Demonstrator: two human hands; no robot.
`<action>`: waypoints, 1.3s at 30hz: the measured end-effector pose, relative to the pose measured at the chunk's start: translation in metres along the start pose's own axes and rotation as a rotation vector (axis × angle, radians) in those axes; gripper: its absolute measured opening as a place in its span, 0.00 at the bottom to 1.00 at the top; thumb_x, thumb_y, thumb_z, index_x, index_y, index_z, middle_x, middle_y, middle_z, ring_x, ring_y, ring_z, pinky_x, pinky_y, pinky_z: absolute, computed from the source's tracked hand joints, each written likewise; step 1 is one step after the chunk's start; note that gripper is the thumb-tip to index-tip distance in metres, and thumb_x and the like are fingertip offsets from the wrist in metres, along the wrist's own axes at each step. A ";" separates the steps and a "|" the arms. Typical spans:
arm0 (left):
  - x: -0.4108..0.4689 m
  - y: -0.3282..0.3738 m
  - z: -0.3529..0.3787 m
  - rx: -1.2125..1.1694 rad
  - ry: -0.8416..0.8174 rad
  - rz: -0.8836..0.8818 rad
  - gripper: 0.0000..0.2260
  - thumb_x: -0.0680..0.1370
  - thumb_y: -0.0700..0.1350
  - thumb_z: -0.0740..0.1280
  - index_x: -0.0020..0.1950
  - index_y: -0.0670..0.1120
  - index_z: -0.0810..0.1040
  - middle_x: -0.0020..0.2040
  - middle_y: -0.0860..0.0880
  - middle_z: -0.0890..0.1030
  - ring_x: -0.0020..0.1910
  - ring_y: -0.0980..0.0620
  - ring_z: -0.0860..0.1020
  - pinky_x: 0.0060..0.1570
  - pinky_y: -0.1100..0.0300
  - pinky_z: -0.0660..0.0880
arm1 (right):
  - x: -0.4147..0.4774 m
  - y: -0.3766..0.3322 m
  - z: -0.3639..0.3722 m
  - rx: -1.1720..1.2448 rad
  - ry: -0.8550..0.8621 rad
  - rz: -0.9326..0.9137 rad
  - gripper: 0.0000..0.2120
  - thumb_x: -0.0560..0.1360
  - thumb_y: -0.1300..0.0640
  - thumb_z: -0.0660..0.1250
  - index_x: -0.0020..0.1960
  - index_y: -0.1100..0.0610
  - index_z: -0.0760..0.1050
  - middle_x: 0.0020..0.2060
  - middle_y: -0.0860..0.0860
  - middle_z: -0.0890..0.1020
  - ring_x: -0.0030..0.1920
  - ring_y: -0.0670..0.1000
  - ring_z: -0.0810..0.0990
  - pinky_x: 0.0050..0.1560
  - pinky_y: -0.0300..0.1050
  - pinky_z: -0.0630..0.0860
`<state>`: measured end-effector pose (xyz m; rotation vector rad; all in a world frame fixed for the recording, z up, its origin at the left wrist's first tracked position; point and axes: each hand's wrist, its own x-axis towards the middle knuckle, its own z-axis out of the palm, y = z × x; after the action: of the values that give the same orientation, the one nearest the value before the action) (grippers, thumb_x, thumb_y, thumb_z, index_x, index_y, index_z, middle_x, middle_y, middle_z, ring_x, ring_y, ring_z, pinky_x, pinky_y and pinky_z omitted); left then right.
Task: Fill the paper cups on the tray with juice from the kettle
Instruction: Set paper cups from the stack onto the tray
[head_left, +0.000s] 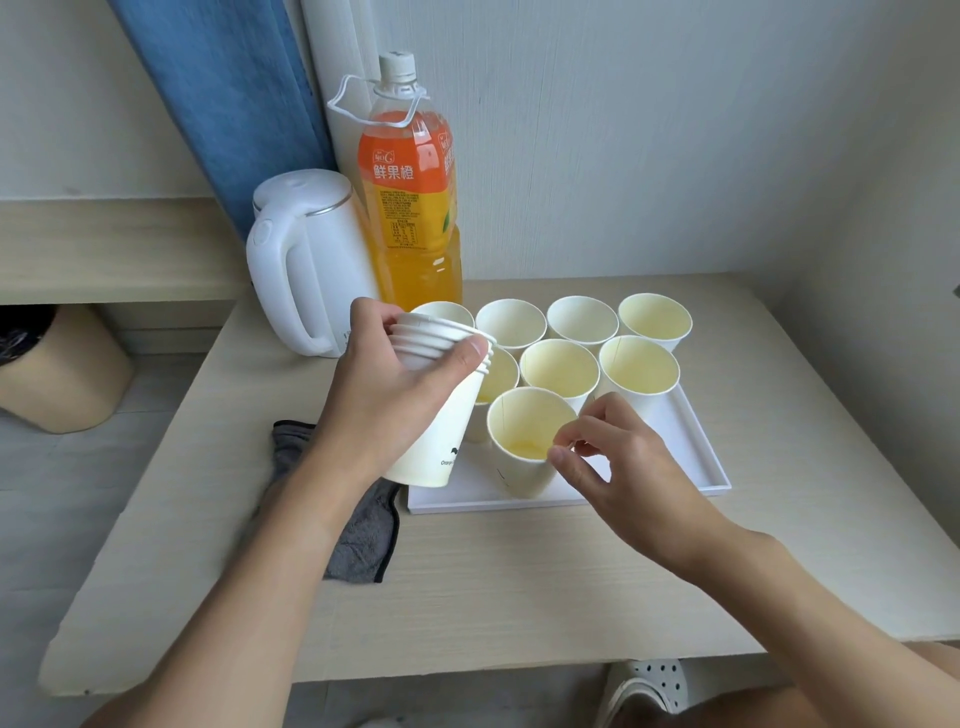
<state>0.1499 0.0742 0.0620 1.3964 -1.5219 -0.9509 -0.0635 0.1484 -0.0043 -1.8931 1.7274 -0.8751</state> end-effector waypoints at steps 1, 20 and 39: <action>0.000 0.000 0.000 0.000 -0.005 -0.002 0.34 0.64 0.63 0.74 0.62 0.48 0.68 0.54 0.55 0.77 0.49 0.60 0.79 0.43 0.64 0.74 | -0.001 0.001 0.000 -0.013 -0.012 -0.006 0.09 0.76 0.46 0.66 0.51 0.50 0.79 0.48 0.43 0.70 0.50 0.43 0.75 0.52 0.36 0.72; 0.003 -0.003 0.008 0.013 -0.024 0.012 0.29 0.71 0.57 0.80 0.63 0.48 0.69 0.53 0.56 0.78 0.48 0.62 0.79 0.43 0.65 0.74 | 0.001 0.002 0.001 -0.012 -0.112 0.034 0.16 0.74 0.48 0.72 0.59 0.48 0.76 0.56 0.43 0.72 0.50 0.42 0.76 0.55 0.35 0.74; -0.008 0.006 0.018 -0.077 -0.262 0.101 0.37 0.60 0.64 0.78 0.65 0.51 0.77 0.56 0.52 0.85 0.56 0.52 0.83 0.57 0.51 0.82 | 0.013 -0.032 -0.019 0.642 0.134 -0.053 0.11 0.80 0.52 0.62 0.51 0.57 0.81 0.31 0.48 0.73 0.35 0.48 0.69 0.37 0.48 0.68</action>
<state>0.1309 0.0828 0.0609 1.1638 -1.7109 -1.1510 -0.0535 0.1420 0.0331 -1.4726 1.2483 -1.4004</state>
